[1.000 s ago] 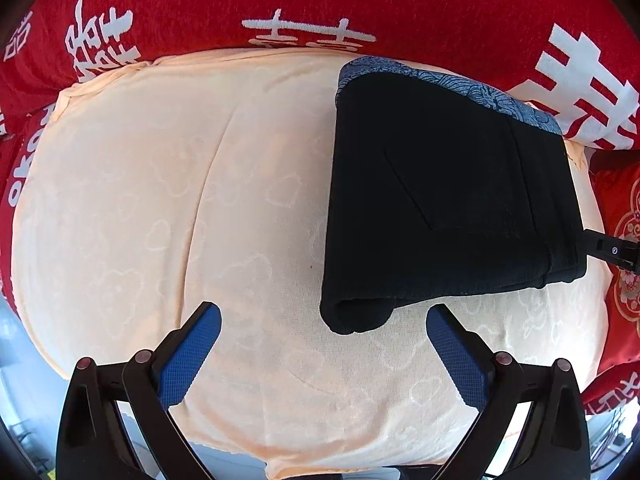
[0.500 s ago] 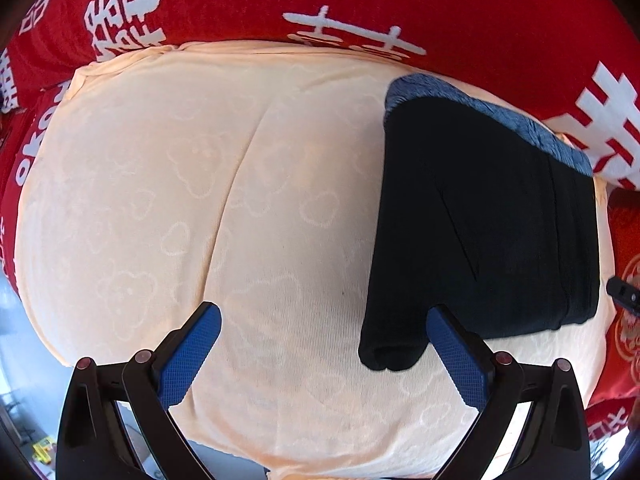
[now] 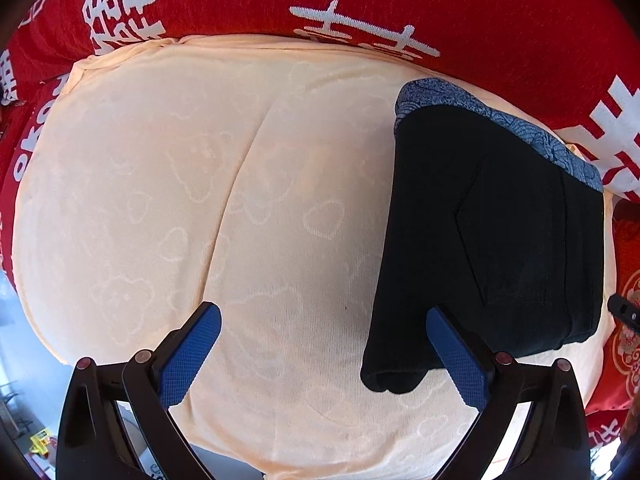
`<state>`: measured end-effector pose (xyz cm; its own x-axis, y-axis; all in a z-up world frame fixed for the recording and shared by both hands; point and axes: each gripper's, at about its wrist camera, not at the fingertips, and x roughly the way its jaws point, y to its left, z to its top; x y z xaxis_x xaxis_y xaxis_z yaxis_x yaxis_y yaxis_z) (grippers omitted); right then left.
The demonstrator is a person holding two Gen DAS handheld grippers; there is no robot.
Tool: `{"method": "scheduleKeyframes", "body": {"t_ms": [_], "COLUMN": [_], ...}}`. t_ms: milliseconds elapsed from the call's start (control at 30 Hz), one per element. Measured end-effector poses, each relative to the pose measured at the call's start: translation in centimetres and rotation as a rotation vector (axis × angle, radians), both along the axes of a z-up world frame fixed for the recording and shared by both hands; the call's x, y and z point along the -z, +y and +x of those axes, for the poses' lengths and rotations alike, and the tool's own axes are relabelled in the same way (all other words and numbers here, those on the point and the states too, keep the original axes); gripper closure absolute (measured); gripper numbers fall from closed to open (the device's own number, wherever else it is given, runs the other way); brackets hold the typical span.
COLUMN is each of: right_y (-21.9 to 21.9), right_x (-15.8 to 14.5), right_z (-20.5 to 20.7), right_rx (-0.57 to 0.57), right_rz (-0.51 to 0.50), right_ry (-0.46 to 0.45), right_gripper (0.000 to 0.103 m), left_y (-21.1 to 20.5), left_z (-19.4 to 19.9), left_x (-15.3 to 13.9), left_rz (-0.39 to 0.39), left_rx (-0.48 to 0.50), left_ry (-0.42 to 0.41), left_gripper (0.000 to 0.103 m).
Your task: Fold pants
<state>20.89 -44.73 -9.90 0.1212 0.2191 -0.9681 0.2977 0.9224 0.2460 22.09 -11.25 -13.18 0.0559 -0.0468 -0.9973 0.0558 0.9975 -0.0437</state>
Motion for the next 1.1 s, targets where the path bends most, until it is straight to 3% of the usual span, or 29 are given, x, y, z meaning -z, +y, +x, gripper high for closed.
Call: {"method": "scheduleKeyframes", "body": {"t_ms": [467,867,1100], "right_y": [-3.4,-3.1,-3.6], "right_x": [1.5,2.1,2.7], "right_z": [-0.3,-0.2,-0.1], "right_rx": [0.112,0.099,0.09], "right_rz": [0.072,0.16,0.186], "right_ry": [0.007,-0.035,-0.037], "right_gripper": [0.024,0.024,0.024], "left_y": [0.1,0.0,-0.8], "left_z": [1.5,2.9,4.6], "left_x": [0.2,0.6,0.7], "left_rz": [0.005,-0.022,-0.119], "left_rx": [0.002,0.035,0.048], "left_ry": [-0.015,-0.01,-0.002], "left_gripper": [0.0,0.0,0.0]}}
